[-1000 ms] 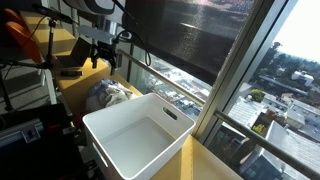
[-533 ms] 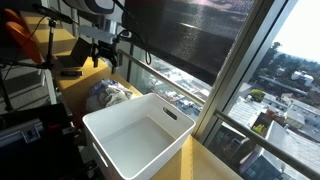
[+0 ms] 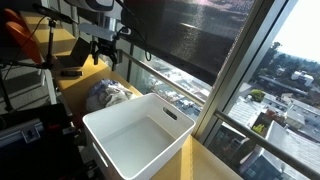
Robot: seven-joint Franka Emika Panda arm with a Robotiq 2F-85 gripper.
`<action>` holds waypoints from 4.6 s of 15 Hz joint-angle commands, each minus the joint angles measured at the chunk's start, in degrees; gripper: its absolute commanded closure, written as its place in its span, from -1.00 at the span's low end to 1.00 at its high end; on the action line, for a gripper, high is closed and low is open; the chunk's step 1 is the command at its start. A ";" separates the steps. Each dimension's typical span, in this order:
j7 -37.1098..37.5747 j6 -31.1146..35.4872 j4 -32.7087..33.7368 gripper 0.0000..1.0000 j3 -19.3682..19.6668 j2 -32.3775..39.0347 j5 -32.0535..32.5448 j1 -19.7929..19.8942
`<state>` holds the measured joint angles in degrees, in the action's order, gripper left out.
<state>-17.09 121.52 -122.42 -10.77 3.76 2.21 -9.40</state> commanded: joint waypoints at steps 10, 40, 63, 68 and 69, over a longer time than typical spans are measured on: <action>0.02 -0.17 0.09 -1.00 0.11 0.02 -0.01 -0.13; 20.00 17.68 12.29 -1.00 -0.82 36.81 35.64 -16.03; 14.04 19.63 0.45 1.00 -9.09 8.32 25.59 -18.06; 12.54 13.44 -2.36 1.00 -10.15 -4.69 24.02 -16.42; 12.06 12.81 -3.00 1.00 -10.03 -6.17 23.89 -15.99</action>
<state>-2.85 136.43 -122.04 -20.16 3.87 27.77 -27.10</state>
